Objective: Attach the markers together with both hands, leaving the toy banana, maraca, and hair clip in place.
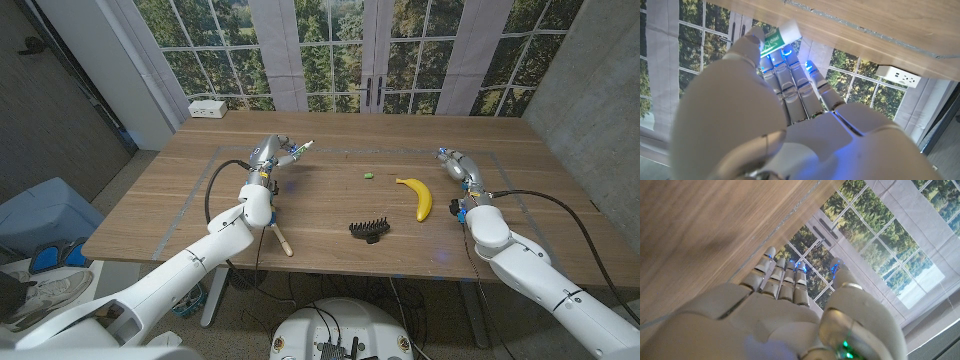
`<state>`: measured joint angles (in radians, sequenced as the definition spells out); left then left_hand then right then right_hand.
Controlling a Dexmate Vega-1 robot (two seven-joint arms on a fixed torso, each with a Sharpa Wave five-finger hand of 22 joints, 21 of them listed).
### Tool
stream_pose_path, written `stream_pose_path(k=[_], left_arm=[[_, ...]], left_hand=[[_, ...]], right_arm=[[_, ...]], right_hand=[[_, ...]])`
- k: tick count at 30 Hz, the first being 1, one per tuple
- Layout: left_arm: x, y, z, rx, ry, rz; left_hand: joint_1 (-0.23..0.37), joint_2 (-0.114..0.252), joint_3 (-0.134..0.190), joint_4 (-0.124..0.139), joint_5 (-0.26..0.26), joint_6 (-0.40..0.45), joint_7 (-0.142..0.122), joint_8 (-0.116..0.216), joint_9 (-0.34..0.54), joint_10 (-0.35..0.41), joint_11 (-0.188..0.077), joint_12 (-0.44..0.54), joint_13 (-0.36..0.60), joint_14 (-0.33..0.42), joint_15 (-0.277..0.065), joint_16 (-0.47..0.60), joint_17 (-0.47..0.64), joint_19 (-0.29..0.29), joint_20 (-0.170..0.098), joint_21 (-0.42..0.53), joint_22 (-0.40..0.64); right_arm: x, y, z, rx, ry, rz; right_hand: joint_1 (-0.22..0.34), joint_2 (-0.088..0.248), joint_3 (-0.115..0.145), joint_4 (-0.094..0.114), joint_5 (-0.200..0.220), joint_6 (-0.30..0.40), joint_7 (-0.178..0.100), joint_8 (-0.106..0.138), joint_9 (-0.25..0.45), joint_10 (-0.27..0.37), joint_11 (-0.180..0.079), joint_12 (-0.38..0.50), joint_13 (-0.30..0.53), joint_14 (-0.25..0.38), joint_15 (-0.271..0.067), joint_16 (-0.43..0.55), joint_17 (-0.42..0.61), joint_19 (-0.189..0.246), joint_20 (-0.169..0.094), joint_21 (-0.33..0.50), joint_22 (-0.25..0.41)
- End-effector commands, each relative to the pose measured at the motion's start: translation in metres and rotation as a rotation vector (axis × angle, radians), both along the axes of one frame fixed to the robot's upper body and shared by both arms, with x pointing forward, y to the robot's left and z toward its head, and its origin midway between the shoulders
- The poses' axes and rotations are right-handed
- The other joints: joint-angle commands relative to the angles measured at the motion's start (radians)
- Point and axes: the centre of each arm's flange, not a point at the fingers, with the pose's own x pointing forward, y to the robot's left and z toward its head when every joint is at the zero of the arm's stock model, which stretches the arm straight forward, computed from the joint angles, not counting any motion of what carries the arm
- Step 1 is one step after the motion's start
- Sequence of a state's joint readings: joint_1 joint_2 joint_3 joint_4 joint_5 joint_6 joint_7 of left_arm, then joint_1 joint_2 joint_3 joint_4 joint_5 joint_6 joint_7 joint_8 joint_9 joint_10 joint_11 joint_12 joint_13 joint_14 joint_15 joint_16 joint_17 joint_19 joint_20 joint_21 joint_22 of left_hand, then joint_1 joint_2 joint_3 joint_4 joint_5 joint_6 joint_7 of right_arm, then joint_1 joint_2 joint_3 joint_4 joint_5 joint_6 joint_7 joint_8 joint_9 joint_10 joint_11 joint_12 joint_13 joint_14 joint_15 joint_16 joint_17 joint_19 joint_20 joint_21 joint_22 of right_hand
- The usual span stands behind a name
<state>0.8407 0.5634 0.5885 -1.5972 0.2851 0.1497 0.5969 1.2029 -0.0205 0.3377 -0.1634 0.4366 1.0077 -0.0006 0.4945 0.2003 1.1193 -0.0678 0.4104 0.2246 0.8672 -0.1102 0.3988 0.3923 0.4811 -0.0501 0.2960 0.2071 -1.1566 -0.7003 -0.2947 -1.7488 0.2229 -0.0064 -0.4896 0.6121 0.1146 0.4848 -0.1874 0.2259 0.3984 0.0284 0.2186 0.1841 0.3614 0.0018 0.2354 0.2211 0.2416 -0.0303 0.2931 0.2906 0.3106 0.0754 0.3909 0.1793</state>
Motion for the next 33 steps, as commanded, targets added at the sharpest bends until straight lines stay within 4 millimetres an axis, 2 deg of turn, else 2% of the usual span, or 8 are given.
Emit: stream_pose_path(k=[1,33], left_arm=[[-0.001,0.012,0.004,-0.126,0.024,-0.073],[-0.005,0.032,0.011,-0.307,0.082,-0.266]], left_hand=[[0.031,0.039,-0.002,0.003,0.009,0.097,-0.098,0.002,0.165,0.135,-0.139,0.018,0.299,-0.009,-0.133,-0.004,0.006,-0.005,-0.005,0.007,0.003],[0.032,0.041,-0.009,0.002,0.041,0.097,-0.094,-0.003,0.154,0.114,-0.139,0.007,0.32,-0.024,-0.133,-0.013,0.021,-0.011,-0.002,0.011,0.005]], right_arm=[[-0.001,0.017,0.018,-0.172,0.029,-0.036],[-0.013,0.064,0.037,-0.513,0.07,-0.057]], right_hand=[[0.012,0.001,0.005,0.0,0.005,0.01,-0.001,0.004,0.004,0.014,-0.005,0.006,0.005,-0.005,-0.007,0.004,0.005,0.001,0.008,-0.004,0.005],[0.069,-0.031,-0.003,0.002,-0.01,0.023,-0.027,0.003,0.005,0.018,-0.025,0.005,0.016,-0.025,-0.019,0.007,0.016,0.006,0.005,-0.011,0.005]])
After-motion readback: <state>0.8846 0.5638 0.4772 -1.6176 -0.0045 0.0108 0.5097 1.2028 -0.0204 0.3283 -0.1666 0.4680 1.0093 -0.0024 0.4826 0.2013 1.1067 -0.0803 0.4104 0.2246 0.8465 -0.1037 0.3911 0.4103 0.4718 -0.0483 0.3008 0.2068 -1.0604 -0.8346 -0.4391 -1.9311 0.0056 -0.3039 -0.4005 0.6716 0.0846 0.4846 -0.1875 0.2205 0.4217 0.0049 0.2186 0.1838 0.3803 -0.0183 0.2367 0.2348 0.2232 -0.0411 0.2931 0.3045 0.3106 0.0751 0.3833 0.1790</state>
